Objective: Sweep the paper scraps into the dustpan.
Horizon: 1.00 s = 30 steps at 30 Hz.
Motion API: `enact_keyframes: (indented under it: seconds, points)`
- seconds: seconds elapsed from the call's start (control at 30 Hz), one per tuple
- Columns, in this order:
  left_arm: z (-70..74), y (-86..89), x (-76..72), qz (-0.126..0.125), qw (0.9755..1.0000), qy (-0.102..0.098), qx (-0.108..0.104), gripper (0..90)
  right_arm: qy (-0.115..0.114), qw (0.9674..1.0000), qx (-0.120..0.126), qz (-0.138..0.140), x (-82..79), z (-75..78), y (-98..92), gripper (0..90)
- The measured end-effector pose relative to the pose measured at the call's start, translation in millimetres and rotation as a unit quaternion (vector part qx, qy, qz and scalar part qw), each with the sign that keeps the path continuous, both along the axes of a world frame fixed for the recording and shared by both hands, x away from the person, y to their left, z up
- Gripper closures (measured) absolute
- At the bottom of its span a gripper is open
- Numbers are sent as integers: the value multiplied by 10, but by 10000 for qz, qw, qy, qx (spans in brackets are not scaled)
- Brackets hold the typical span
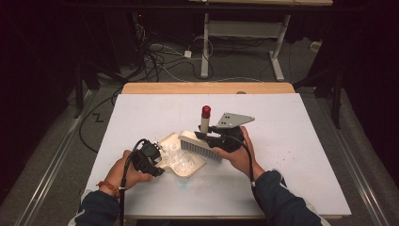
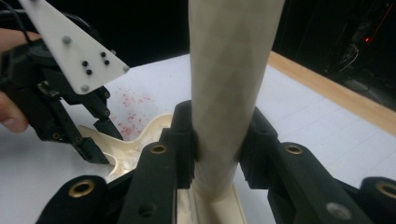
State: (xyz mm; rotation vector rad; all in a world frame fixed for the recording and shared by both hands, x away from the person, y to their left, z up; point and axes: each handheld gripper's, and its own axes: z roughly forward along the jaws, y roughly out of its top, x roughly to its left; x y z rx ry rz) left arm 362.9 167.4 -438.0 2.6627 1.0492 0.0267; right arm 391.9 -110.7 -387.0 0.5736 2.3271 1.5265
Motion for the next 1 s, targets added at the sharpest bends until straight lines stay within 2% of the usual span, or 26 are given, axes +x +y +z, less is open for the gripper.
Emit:
enact_keyframes:
  seconds: [0.13,0.4,0.7,0.77,1.0]
  points:
    - [-19,-5,4,48,10000,-6,-38,625,-126,9998,39,-163,-59,95,-132,710]
    - [-31,14,9,250,9995,-139,-159,624,-94,9991,1,-404,-135,191,-500,710]
    - [-94,94,28,597,9971,-280,-367,620,189,9984,-87,-534,-289,197,-1046,710]
    - [-97,111,33,687,9964,-352,-363,617,225,9977,-107,-623,-325,190,-1156,710]
    - [-114,184,36,936,9937,-462,-419,618,408,9968,-124,-681,-441,194,-1480,710]
